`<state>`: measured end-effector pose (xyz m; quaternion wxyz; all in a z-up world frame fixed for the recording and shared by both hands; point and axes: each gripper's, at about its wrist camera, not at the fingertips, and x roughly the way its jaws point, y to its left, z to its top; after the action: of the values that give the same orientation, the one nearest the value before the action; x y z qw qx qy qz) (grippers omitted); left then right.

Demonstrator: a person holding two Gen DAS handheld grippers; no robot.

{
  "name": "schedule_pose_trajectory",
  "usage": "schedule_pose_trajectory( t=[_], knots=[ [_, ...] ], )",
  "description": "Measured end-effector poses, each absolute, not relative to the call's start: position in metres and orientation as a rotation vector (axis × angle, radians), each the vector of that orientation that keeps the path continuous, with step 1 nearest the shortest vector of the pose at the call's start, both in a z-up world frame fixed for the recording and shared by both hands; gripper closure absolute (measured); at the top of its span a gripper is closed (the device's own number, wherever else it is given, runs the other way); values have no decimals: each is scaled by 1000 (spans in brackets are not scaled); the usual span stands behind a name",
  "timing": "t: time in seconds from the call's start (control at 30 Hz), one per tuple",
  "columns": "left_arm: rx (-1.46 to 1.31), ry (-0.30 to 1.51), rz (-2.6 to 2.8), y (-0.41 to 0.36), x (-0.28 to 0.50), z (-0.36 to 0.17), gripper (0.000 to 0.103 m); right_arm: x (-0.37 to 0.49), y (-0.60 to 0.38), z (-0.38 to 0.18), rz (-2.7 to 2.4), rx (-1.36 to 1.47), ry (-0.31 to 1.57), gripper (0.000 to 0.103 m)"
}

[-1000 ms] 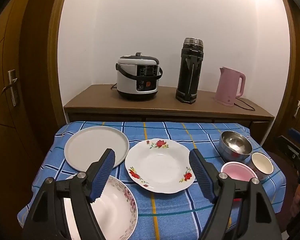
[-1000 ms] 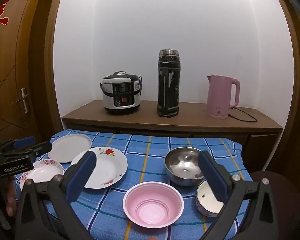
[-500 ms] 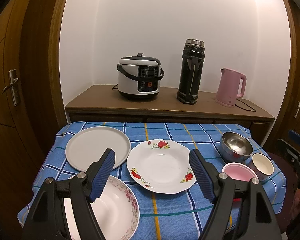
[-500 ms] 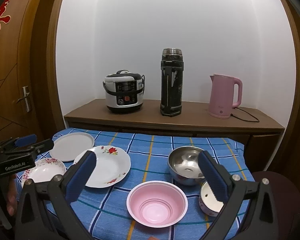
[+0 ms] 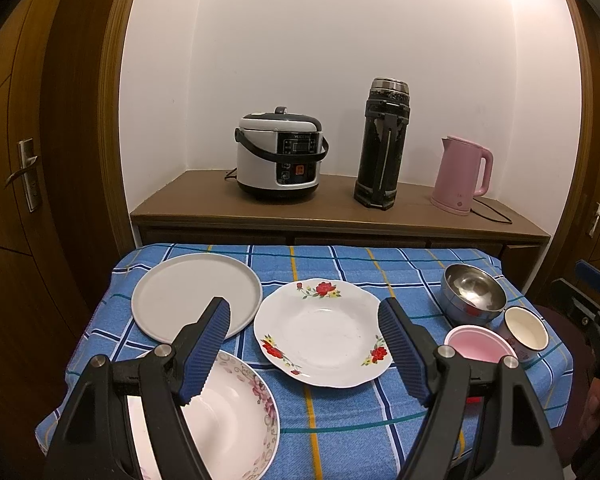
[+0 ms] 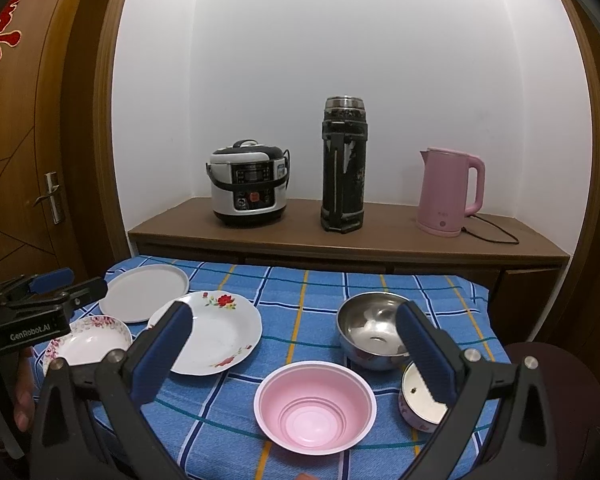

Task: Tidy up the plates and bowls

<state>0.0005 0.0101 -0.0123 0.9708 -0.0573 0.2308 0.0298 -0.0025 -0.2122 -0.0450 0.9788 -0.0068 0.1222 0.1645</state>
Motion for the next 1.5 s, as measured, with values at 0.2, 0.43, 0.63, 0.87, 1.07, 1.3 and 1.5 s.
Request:
schedule_pose_trajectory(
  t=[0.2,0.43,0.63,0.87,1.07,1.3,1.5],
  knots=[
    [-116,466,61,10,0,-12,24,-3,-209,-47,330,-14,249,0],
    [-115,468,61,9,1,-12,24,-3,-208,-48,331,-16,247,0],
    [-115,467,64,8,1,-12,24,-3,-204,-50,337,-21,250,0],
    [-115,467,65,9,1,-11,24,-1,-198,-51,346,-27,257,0],
    [-120,467,70,13,1,-12,24,0,-188,-53,378,-39,262,0],
    [-123,467,81,20,0,-14,24,2,-177,-54,406,-48,267,0],
    [-122,470,98,26,0,-18,24,6,-166,-58,420,-34,289,0]
  ],
)
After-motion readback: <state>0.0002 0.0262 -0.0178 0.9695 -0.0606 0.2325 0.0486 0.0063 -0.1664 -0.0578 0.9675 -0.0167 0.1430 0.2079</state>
